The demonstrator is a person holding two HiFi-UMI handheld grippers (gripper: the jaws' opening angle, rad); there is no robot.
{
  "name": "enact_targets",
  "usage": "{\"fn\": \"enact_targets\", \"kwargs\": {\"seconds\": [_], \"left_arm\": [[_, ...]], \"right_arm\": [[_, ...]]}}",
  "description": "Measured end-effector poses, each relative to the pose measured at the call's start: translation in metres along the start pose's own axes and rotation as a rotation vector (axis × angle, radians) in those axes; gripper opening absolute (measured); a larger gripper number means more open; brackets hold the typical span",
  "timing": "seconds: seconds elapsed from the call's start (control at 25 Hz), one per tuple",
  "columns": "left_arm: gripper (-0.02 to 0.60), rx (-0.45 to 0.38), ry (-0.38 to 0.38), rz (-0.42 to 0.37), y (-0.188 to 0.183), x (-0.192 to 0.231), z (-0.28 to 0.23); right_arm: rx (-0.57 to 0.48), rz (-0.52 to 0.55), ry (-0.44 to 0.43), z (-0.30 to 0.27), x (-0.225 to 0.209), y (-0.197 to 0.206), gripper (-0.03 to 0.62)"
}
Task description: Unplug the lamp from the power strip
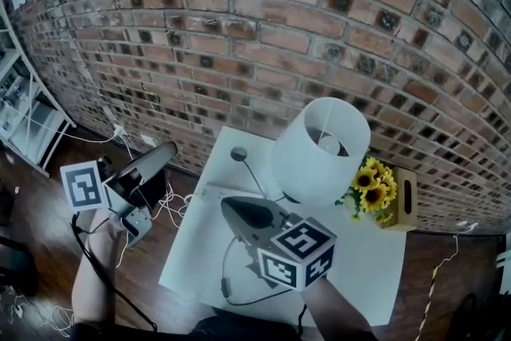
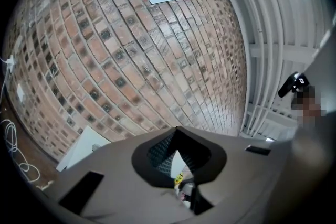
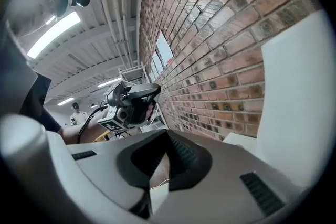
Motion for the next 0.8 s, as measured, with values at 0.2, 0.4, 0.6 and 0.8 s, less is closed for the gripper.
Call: {"fn": "enact_targets", "kwargs": {"seconds": [0.2, 0.4, 0.6, 0.8], "left_arm": [[0.02, 0.014, 0.01, -0.015, 0.015, -0.032, 0.017], [0.02, 0.027, 0.005, -0.051, 0.037, -0.06, 0.039], [0.02, 0.009, -0.016, -0.016, 0.055, -0.075, 0.066], [0.02, -0.011, 0.004, -0.042, 0.059, -0.102, 0.089]], "right_arm": [[-0.035, -0.007, 0.022, 0.009, 0.016, -0.002, 0.003], [-0.043, 0.011, -0.018, 0.01, 0.046, 0.003, 0.003], [-0.043, 0.058, -0.041, 0.019, 0.074, 0.011, 0.003], [-0.047, 0.14, -0.043, 0.027, 0.099, 0.018, 0.003]]}}
Point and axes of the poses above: the fingertips, and each gripper's own axes: z backward along the fingers, x to its left, y out of its underside, the point moved 3 cm from there along z, backward along the fingers, and after that the axes turned 12 degrees about -z, right-handed, at the moved point
